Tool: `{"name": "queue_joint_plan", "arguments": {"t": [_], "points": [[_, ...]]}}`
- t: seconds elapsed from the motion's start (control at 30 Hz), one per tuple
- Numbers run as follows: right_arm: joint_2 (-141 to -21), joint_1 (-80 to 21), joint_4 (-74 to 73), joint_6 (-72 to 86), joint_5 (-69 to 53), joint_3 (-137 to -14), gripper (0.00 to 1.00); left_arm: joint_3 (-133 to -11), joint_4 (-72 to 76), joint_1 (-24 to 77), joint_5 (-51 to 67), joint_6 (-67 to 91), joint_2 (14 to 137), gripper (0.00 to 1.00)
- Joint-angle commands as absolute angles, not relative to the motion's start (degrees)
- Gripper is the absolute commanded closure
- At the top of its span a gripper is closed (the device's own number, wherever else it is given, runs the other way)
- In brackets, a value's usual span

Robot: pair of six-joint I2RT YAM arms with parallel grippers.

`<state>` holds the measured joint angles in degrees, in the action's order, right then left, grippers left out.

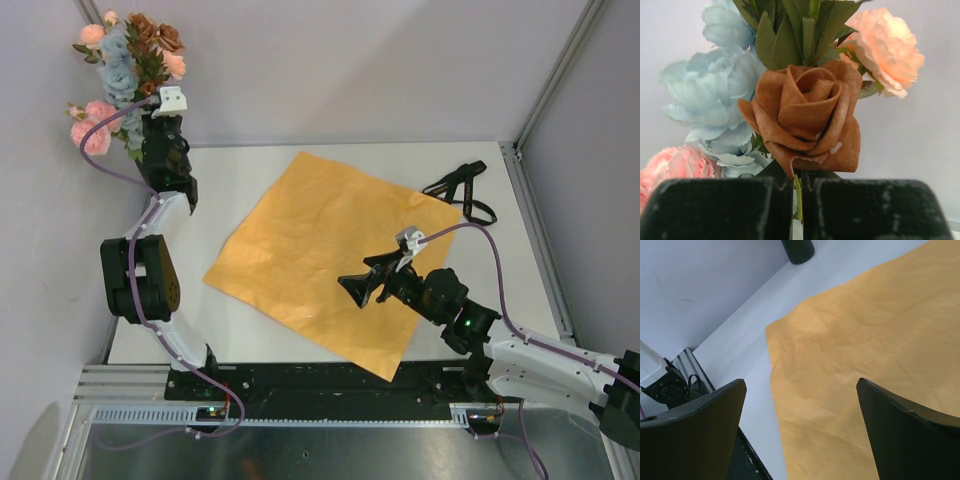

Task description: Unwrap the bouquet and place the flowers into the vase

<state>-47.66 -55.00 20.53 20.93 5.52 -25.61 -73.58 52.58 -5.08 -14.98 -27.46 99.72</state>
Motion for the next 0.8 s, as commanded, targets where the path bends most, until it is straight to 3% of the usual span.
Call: {"name": "queue_joint_plan", "arguments": {"t": [0.0,0.17,0.3,0.53,0.77], "points": [[-46.6,-54.8,22.9,21.0,5.3,-25.6,0.01,-73.8,55.6,-6.0,-17.2,-23.3,99.7,0.96],[-46.4,-54.7,22.7,21.1,5.1,-25.6,0.01,-73.8,53.8,-6.1,-18.7,-21.5,100.0,0.79],[-46.2,-54.6,22.8,21.1,5.1,-25.6,0.01,-72.7,52.0,-6.1,-20.5,-21.0,99.5,0.72],[-45.4,-54.6,22.8,21.4,4.8,-25.6,0.01,-68.7,47.5,-6.0,-21.3,-18.0,94.4,0.36],[-44.3,-54.8,21.8,21.9,4.9,-25.6,0.01,-64.5,39.1,-6.0,-19.5,-15.0,87.0,0.19]]}}
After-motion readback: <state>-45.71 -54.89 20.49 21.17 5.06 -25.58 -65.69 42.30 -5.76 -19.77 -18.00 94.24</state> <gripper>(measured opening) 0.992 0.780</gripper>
